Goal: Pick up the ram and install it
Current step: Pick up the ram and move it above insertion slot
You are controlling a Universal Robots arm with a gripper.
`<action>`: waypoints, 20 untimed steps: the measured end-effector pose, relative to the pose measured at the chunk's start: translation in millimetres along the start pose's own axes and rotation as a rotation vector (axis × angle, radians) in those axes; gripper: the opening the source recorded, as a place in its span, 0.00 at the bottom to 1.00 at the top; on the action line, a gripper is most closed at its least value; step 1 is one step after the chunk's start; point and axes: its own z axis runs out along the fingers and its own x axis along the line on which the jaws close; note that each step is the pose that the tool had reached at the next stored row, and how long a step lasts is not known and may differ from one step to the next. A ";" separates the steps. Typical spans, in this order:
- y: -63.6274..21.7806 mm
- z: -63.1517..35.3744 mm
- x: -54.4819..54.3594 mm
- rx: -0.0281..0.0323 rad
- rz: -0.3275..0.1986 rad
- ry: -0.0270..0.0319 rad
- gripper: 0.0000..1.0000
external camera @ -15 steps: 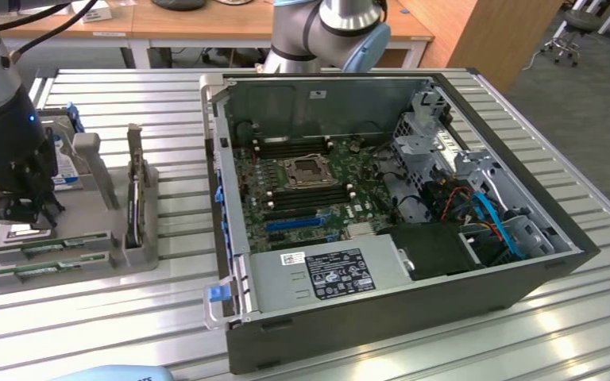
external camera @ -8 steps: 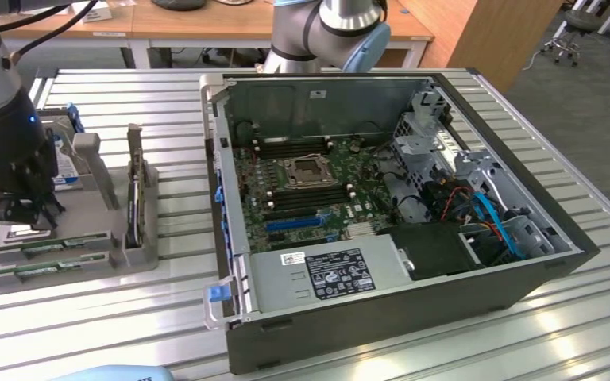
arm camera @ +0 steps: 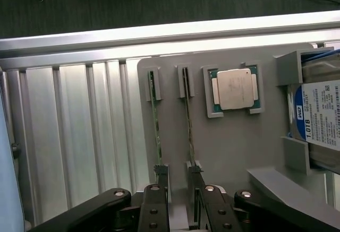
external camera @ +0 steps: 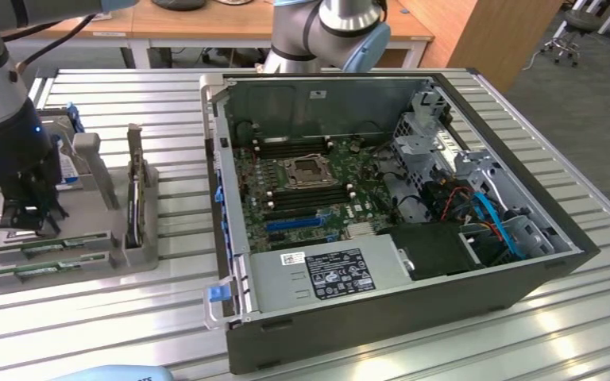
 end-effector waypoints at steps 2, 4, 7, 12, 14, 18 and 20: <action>-0.1 2.7 0.0 0.0000 0.000 0.0000 0.29; -0.2 4.9 0.0 0.0000 0.000 0.0000 0.29; -0.2 5.9 0.0 -0.0001 0.000 0.0001 0.29; -0.4 6.0 3.3 -0.0001 0.000 0.0001 0.29; -0.4 6.1 5.7 0.0001 0.000 -0.0002 0.29; -0.3 6.0 9.0 -0.0001 0.000 -0.0003 0.29; -0.3 6.0 9.0 0.0000 0.000 -0.0003 0.29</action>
